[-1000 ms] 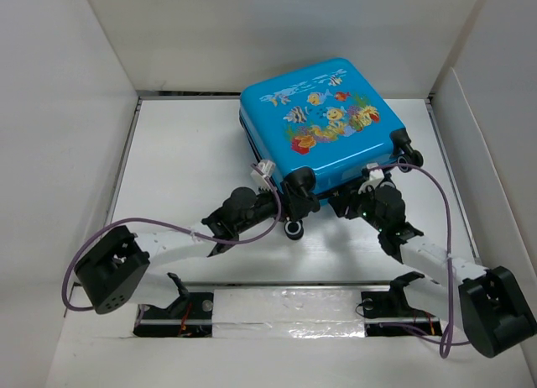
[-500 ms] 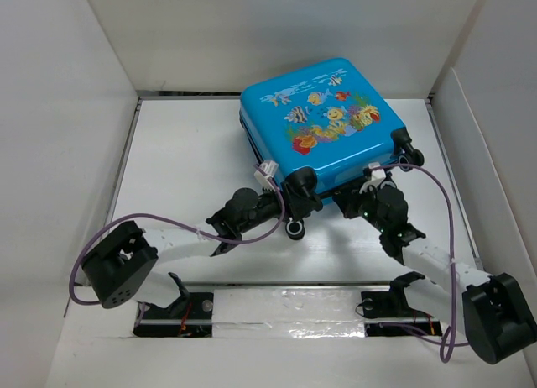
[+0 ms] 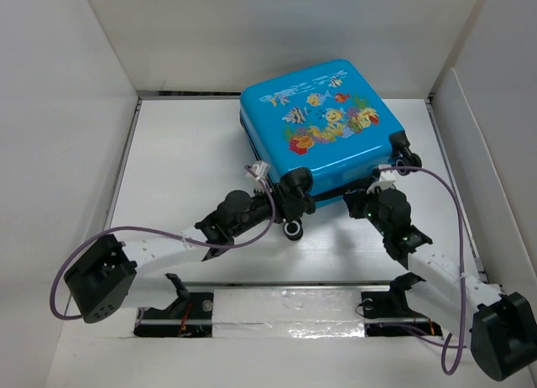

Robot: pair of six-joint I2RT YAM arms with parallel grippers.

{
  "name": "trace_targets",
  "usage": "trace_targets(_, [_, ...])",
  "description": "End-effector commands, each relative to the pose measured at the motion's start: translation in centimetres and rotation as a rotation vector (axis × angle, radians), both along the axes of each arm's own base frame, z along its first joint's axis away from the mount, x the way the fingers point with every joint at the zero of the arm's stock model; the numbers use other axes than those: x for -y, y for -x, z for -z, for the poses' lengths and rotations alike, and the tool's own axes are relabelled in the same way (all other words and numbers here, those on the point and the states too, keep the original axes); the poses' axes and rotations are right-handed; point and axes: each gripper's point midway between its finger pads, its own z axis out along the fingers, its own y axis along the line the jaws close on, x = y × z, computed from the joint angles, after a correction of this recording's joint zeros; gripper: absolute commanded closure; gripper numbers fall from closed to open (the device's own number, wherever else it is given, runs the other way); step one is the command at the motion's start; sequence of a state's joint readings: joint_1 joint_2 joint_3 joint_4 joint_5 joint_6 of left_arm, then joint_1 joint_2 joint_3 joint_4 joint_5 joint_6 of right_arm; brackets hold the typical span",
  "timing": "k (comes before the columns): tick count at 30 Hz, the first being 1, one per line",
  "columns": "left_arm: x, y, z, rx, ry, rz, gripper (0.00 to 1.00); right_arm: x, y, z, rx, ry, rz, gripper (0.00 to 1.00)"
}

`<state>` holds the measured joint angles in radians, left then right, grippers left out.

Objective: Pack the luggage

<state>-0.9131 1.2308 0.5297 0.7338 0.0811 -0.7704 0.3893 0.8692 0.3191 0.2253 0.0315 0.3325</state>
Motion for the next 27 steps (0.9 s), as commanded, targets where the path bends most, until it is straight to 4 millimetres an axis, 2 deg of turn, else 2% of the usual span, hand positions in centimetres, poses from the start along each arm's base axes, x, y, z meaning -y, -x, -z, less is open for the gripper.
trace_targets(1, [-2.4, -2.5, -4.6, 0.117, 0.089, -0.138, 1.0, 4.3, -2.2, -3.2, 0.082, 0.027, 0.238, 1.0])
trace_targets(3, [-3.0, -2.7, -5.2, 0.135, 0.096, -0.158, 1.0, 4.3, -2.3, -3.5, 0.069, 0.034, 0.238, 1.0])
trace_targets(6, [-2.2, -2.4, -5.2, 0.131, 0.093, -0.112, 1.0, 2.3, -2.1, -4.2, 0.094, 0.017, 0.134, 1.0])
trace_targets(7, [-1.7, -2.1, -5.1, 0.125, 0.095, -0.083, 1.0, 0.3, -1.4, -3.9, 0.088, -0.001, 0.043, 1.0])
trace_targets(10, [-0.2, -1.9, -4.7, 0.109, 0.106, -0.038, 1.0, -3.6, 0.2, -4.3, 0.103, -0.059, -0.081, 1.0])
trace_targets(11, [0.4, -2.1, -5.0, 0.114, 0.117, -0.026, 1.0, -6.7, 1.7, -4.7, 0.115, -0.08, -0.172, 1.0])
trace_targets(12, [0.8, -2.2, -5.1, 0.114, 0.121, -0.016, 1.0, -8.0, 2.5, -4.7, 0.108, -0.092, -0.201, 1.0])
trace_targets(13, [1.2, -2.1, -5.6, 0.12, 0.128, 0.002, 1.0, -9.1, 3.0, -4.9, 0.109, -0.098, -0.211, 1.0])
trace_targets(14, [1.6, -2.2, -6.0, 0.122, 0.136, 0.014, 1.0, -12.2, 4.7, -5.4, 0.111, -0.129, -0.296, 1.0])
trace_targets(16, [2.5, -2.3, -7.9, 0.149, 0.166, 0.043, 1.0, -15.0, 6.4, -5.9, 0.104, -0.18, -0.361, 1.0])
trace_targets(17, [2.9, -2.5, -9.0, 0.162, 0.179, 0.051, 1.0, -16.5, 6.9, -7.3, 0.132, -0.22, -0.394, 1.0])
trace_targets(18, [3.0, -2.5, -9.6, 0.169, 0.189, 0.054, 1.0, -18.3, 8.4, -6.8, 0.113, -0.219, -0.445, 1.0])
trace_targets(21, [2.9, -2.2, -11.5, 0.19, 0.223, 0.063, 1.0, -20.1, 9.5, -7.5, 0.134, -0.243, -0.46, 1.0])
trace_targets(22, [2.8, -2.1, -11.8, 0.193, 0.232, 0.065, 1.0, -20.2, 9.4, -7.6, 0.143, -0.25, -0.44, 1.0])
trace_targets(23, [2.6, -1.9, -12.2, 0.197, 0.243, 0.065, 1.0, -20.4, 9.2, -8.6, 0.165, -0.301, -0.429, 1.0])
trace_targets(26, [2.7, -1.5, -12.4, 0.189, 0.258, 0.081, 1.0, -21.0, 9.6, -8.3, 0.166, -0.368, -0.421, 1.0])
trace_targets(27, [2.7, -1.4, -12.5, 0.187, 0.264, 0.091, 1.0, -21.3, 9.3, -9.6, 0.21, -0.425, -0.414, 1.0])
